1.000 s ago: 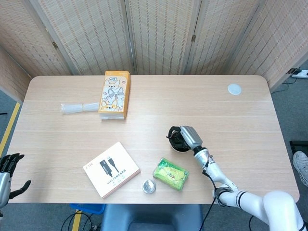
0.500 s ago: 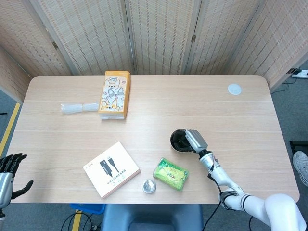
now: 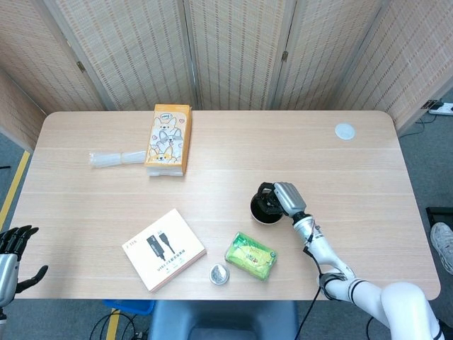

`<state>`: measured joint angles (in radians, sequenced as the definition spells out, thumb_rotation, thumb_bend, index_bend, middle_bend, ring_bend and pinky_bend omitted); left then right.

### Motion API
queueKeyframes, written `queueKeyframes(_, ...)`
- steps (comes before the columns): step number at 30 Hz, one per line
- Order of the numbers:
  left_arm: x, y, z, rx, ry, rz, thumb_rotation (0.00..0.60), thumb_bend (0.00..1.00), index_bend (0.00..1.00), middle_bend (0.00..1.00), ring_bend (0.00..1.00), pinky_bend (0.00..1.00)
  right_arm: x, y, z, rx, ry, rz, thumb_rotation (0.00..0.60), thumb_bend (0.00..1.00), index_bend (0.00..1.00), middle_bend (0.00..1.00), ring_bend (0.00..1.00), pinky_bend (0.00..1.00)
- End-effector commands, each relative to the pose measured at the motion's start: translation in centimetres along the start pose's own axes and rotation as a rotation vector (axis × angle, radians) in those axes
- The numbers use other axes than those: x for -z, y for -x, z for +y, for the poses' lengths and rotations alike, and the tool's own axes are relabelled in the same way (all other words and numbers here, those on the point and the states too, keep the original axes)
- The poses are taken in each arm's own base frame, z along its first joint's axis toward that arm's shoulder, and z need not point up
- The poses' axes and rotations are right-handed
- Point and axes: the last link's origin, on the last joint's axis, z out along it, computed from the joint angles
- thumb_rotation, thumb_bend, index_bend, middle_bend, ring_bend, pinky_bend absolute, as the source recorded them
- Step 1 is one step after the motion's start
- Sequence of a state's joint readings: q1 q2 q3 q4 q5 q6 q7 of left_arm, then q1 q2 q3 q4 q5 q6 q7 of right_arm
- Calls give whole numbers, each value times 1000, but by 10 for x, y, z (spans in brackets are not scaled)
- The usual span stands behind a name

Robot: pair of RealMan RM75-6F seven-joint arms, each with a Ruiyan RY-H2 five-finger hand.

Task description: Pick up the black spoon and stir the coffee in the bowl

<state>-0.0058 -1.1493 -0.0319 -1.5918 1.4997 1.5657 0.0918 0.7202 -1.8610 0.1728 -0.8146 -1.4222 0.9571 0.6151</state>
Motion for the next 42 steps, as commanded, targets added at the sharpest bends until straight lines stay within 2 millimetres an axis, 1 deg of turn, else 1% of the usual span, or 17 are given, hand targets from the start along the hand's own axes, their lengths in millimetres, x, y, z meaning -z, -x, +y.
queueKeyframes(1, 1, 0, 0, 2, -2, 0, 600, 256, 207, 190, 150, 171, -3, 5, -5, 3, -17, -13, 600, 517, 693, 1000, 1000, 1000)
queueKeyframes(6, 2, 1, -2, -1, -10, 3, 600, 256, 207, 190, 150, 171, -1, 12, -9, 6, -39, -38, 600, 520, 693, 1000, 1000, 1000)
queueKeyframes(11, 3, 1, -2, -1, -7, 1, 600, 256, 207, 190, 150, 171, 10, 14, -8, 10, -58, -64, 600, 522, 693, 1000, 1000, 1000)
queueKeyframes(16, 2, 2, -1, -2, -4, 2, 600, 257, 207, 190, 149, 171, 24, 10, 0, 28, -57, -88, 600, 527, 700, 1000, 1000, 1000)
queueKeyframes(20, 1, 2, 0, 0, 1, 1, 600, 256, 207, 190, 150, 171, 28, 2, 8, 61, -42, -87, 600, 532, 709, 1000, 1000, 1000)
queueKeyframes(24, 1, 3, 1, 0, 2, 1, 600, 256, 207, 190, 150, 171, 26, -6, 16, 109, -21, -73, 600, 536, 711, 1000, 1000, 1000)
queueKeyframes(28, 1, 3, 1, -1, 0, -1, 600, 256, 207, 190, 150, 171, 16, -10, 15, 123, -17, -58, 600, 539, 711, 1000, 1000, 1000)
queueKeyframes(35, -1, 0, -1, -3, -1, 7, 600, 256, 207, 190, 150, 171, 1, 2, 3, 112, -42, -61, 600, 546, 711, 1000, 1000, 1000)
queueKeyframes(39, -1, 0, -2, -3, -8, 9, 600, 257, 207, 190, 150, 171, 0, 8, -2, 86, -59, -69, 600, 548, 710, 1000, 1000, 1000)
queueKeyframes(42, -2, 0, -1, -2, -5, 10, 600, 256, 207, 190, 150, 171, 4, 12, -3, 69, -76, -87, 600, 549, 710, 1000, 1000, 1000)
